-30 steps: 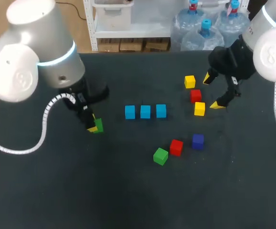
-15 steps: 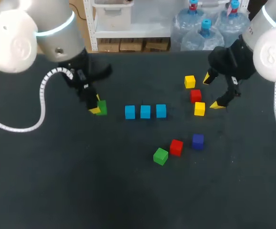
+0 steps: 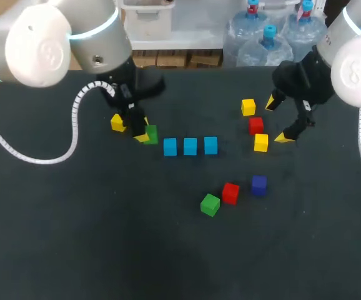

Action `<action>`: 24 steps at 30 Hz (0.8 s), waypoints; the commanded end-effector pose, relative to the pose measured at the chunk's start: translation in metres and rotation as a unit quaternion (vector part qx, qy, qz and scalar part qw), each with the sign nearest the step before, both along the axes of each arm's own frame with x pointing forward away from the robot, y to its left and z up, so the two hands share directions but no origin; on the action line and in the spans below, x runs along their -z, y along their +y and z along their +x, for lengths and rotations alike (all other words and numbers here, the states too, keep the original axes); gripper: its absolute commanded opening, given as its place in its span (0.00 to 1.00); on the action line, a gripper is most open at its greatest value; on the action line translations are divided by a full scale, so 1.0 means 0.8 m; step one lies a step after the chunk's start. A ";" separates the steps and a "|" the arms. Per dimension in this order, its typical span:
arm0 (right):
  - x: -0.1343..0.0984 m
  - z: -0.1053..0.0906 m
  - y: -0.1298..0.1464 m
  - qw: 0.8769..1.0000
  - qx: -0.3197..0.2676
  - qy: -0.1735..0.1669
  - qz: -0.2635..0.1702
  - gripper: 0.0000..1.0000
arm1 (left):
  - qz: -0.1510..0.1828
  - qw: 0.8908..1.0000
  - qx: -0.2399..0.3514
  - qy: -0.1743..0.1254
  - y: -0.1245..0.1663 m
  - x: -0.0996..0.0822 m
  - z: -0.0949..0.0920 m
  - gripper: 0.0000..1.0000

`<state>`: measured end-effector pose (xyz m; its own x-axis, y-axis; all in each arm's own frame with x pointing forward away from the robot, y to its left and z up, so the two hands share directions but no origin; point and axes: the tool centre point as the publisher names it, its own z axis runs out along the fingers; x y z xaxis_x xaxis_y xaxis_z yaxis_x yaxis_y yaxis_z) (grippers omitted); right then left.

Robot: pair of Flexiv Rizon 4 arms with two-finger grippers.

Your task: Place the blue cubes, place green cubes on the blue cubes, place the yellow cubes on the green cubes, then place the red cubes on the yellow cubes, and place purple cube on the red cubes.

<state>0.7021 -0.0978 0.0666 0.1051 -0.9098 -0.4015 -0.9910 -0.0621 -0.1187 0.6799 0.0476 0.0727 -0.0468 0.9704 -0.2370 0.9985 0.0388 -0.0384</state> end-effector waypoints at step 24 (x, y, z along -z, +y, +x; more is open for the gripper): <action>0.000 0.001 0.000 1.000 -0.001 0.000 0.001 1.00 | -0.013 1.000 0.023 0.009 -0.065 0.026 0.028 0.00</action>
